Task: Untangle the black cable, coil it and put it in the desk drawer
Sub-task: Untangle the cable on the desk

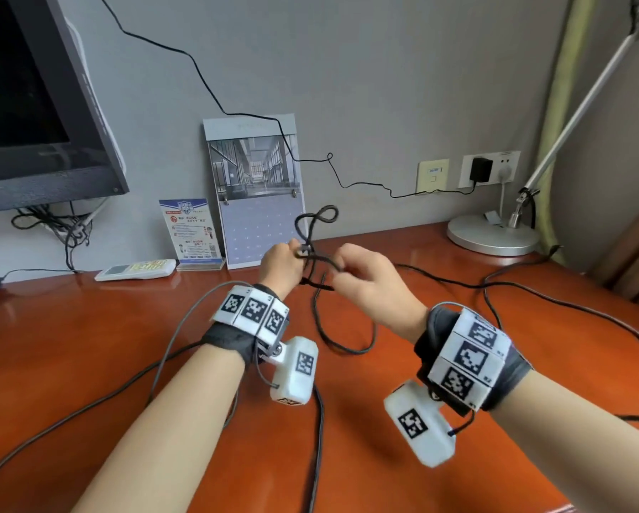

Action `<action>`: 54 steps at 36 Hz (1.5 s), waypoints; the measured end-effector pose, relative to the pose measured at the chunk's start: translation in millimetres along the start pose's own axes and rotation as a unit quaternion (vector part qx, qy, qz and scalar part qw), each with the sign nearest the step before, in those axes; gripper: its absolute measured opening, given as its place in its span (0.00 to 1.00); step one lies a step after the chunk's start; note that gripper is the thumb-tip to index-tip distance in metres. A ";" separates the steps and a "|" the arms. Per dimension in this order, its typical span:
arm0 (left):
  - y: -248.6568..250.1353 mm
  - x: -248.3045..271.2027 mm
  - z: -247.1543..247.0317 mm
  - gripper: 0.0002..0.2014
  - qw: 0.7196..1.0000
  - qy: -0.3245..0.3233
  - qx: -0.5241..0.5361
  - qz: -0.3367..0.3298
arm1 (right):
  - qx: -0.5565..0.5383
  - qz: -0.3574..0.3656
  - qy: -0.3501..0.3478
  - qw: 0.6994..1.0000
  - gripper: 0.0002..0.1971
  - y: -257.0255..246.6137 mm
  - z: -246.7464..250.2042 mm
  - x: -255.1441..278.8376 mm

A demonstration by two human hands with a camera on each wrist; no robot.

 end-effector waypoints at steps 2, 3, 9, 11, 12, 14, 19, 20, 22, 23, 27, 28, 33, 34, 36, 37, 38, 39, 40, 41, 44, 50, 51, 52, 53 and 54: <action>-7.5 -6.7 4.1 0.21 0.999 0.000 -0.036 0.015 | -0.131 -0.057 0.033 0.989 0.09 4.4 7.9 -0.6; -10.1 -7.6 3.9 0.20 0.998 -0.006 -0.053 0.020 | -0.184 -0.075 0.043 0.979 0.11 5.1 11.0 -1.0; -31.1 -8.2 -1.9 0.19 0.995 -0.020 -0.093 0.042 | -0.265 -0.175 0.000 0.948 0.13 14.6 10.2 -6.9; -35.8 -8.5 -3.9 0.19 0.995 -0.028 -0.086 0.045 | -0.339 -0.180 0.053 0.922 0.13 17.3 24.9 -10.4; -38.1 -9.7 -2.2 0.19 0.994 -0.028 -0.093 0.046 | -0.385 -0.183 0.081 0.901 0.14 19.4 33.4 -11.4; -44.8 -12.8 4.9 0.21 0.992 -0.021 -0.104 0.063 | -0.466 -0.188 0.124 0.856 0.18 23.7 49.7 -10.3; -46.7 -21.1 17.8 0.23 0.991 -0.003 -0.123 0.056 | -0.438 -0.292 0.087 0.846 0.31 45.6 57.1 0.4; -47.7 -21.6 16.8 0.22 0.991 -0.008 -0.117 0.059 | -0.433 -0.324 0.066 0.839 0.31 52.1 54.0 3.6; -53.3 -22.5 16.6 0.22 0.991 -0.010 -0.110 0.074 | -0.427 -0.359 0.034 0.829 0.26 58.9 51.8 8.5; -54.9 -24.0 17.6 0.23 0.991 -0.004 -0.116 0.067 | -0.417 -0.362 0.017 0.834 0.23 58.9 52.2 9.5; -54.7 -29.7 18.1 0.27 0.989 0.004 -0.142 0.051 | -0.344 -0.339 -0.091 0.871 0.23 46.9 43.6 14.9; -53.7 -31.2 17.9 0.27 0.988 0.003 -0.150 0.046 | -0.325 -0.330 -0.108 0.880 0.22 45.3 42.0 15.9; -59.8 -31.6 29.4 0.19 0.984 0.004 -0.167 0.065 | -0.365 -0.271 -0.093 0.886 0.09 29.4 56.3 11.5; -66.4 -33.1 32.2 0.20 0.985 0.005 -0.154 0.078 | -0.414 -0.255 -0.073 0.871 0.04 25.5 63.9 8.8; -77.6 -35.4 32.7 0.21 0.987 -0.012 -0.136 0.080 | -0.482 -0.222 -0.029 0.847 0.04 22.8 79.4 5.2; -85.0 -36.1 30.0 0.21 0.989 -0.023 -0.118 0.089 | -0.495 -0.220 -0.013 0.841 0.07 24.1 83.0 5.5; -89.5 -36.7 27.2 0.21 0.990 -0.031 -0.099 0.094 | -0.491 -0.225 0.004 0.841 0.11 29.0 85.2 6.0; -92.2 -36.6 25.2 0.21 0.991 -0.036 -0.093 0.094 | -0.479 -0.234 0.026 0.846 0.15 35.8 86.2 6.5; -92.8 -34.5 24.2 0.20 0.990 -0.038 -0.091 0.096 | -0.462 -0.243 0.056 0.851 0.18 44.3 87.9 6.2; -91.7 -30.4 24.9 0.20 0.989 -0.040 -0.103 0.100 | -0.454 -0.245 0.088 0.852 0.19 49.5 89.8 4.8; -87.8 -21.2 33.0 0.23 0.981 -0.039 -0.164 0.097 | -0.500 -0.217 0.181 0.819 0.12 52.7 101.2 2.7; -105.8 -17.5 42.5 0.18 0.986 -0.063 -0.071 0.138 | -0.533 -0.256 0.148 0.793 0.20 52.3 113.4 8.9; -105.9 -17.9 44.7 0.18 0.986 -0.066 -0.073 0.138 | -0.495 -0.299 0.111 0.809 0.27 56.9 106.6 12.5; -105.6 -18.7 46.8 0.17 0.985 -0.066 -0.078 0.136 | -0.463 -0.328 0.077 0.820 0.32 61.8 101.5 16.2; -106.7 -19.2 48.5 0.17 0.985 -0.066 -0.085 0.137 | -0.448 -0.343 0.054 0.824 0.34 65.1 97.1 19.8; -107.8 -19.4 50.6 0.17 0.984 -0.064 -0.092 0.138 | -0.447 -0.345 0.041 0.824 0.33 66.4 94.9 21.8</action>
Point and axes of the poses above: each hand's wrist, its own x-axis away from the middle knuckle, its own z-axis out of the back of the hand, y = z × x, the point moved 10 cm from there along -x, towards the middle knuckle, and after that the axes turned 2 degrees about y, right-handed, at the moved point
